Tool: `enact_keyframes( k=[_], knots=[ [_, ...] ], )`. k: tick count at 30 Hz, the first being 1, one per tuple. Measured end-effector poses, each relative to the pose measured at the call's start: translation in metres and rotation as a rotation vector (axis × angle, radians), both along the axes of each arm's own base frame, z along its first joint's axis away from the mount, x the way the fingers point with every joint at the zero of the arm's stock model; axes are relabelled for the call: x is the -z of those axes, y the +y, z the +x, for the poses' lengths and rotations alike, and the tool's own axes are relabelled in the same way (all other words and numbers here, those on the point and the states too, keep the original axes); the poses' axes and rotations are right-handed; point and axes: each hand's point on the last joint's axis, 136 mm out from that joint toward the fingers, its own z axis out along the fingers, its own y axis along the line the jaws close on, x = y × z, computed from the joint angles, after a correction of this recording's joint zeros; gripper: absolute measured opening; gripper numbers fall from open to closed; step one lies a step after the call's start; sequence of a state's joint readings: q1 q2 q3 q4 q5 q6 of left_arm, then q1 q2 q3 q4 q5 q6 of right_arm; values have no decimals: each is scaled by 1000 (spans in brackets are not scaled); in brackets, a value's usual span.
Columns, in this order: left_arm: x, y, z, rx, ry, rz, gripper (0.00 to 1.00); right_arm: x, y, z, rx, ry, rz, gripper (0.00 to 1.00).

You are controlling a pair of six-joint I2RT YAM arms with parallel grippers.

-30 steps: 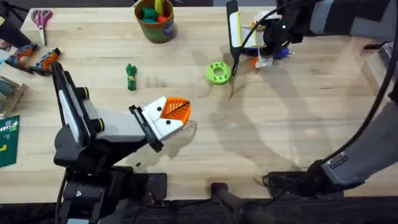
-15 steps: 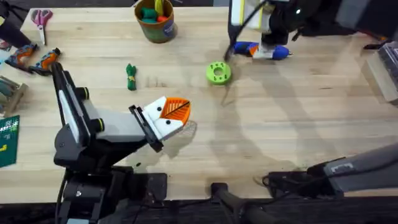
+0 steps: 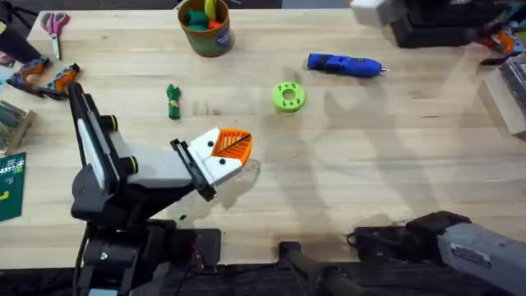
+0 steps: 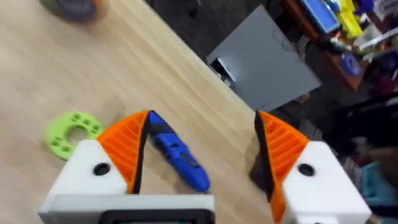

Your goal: Pick up the gripper from the table and insert it into the empty holder that is missing its gripper. Then pick up a screw, insert it into the mounting hole, and use the screwdriver to tighten it. Finally, clean up the table by picking up the vegetable and placing it into the bucket.

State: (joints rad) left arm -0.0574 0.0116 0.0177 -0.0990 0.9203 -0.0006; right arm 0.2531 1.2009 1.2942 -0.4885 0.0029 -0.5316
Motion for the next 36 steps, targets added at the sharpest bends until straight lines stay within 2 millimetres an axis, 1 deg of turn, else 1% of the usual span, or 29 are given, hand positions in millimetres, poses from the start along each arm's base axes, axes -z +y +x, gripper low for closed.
enact_keyframes(
  k=[1, 2, 5, 7, 8, 10, 15, 20, 25, 27, 29, 31, 33, 36],
  knots=[
    [0, 0, 0, 0, 0, 0, 8, -5, -2, -8, 16, 3, 30, 903],
    [0, 0, 0, 0, -3, 2, 83, -9, -5, -18, 34, 15, 63, 903],
    [0, 0, 0, 0, -1, 0, 544, -8, -11, -41, 84, 74, 139, 903],
    [0, 0, 0, 0, 0, 0, 871, -5, -14, -53, 123, 118, 194, 902],
    [0, 0, 0, 0, 3, -2, 952, -4, -15, -57, 141, 136, 220, 902],
    [0, 0, 0, -1, 3, -2, 984, -3, -16, -63, 178, 164, 276, 903],
    [0, 0, 1, -5, 0, -1, 985, -6, -17, -67, 227, 180, 365, 904],
    [-1, 7, 9, -65, -6, 0, 985, -6, -17, -68, 243, 188, 393, 905],
    [-4, 18, 20, -169, 48, -16, 984, -6, -17, -68, 250, 191, 404, 905],
    [-13, 25, 23, -226, 65, -16, 985, -6, -17, -68, 250, 191, 405, 906],
    [-27, 34, 25, -294, 72, -12, 985, -6, -17, -68, 250, 191, 405, 906],
    [-44, 47, 24, -383, 80, -2, 985, -6, -17, -68, 252, 193, 407, 961],
    [-58, 58, 20, -454, 79, 18, 985, -6, -17, -68, 250, 192, 404, 988],
    [-78, 73, 10, -541, 82, 61, 985, -6, -17, -68, 248, 191, 400, 990]
  ],
)
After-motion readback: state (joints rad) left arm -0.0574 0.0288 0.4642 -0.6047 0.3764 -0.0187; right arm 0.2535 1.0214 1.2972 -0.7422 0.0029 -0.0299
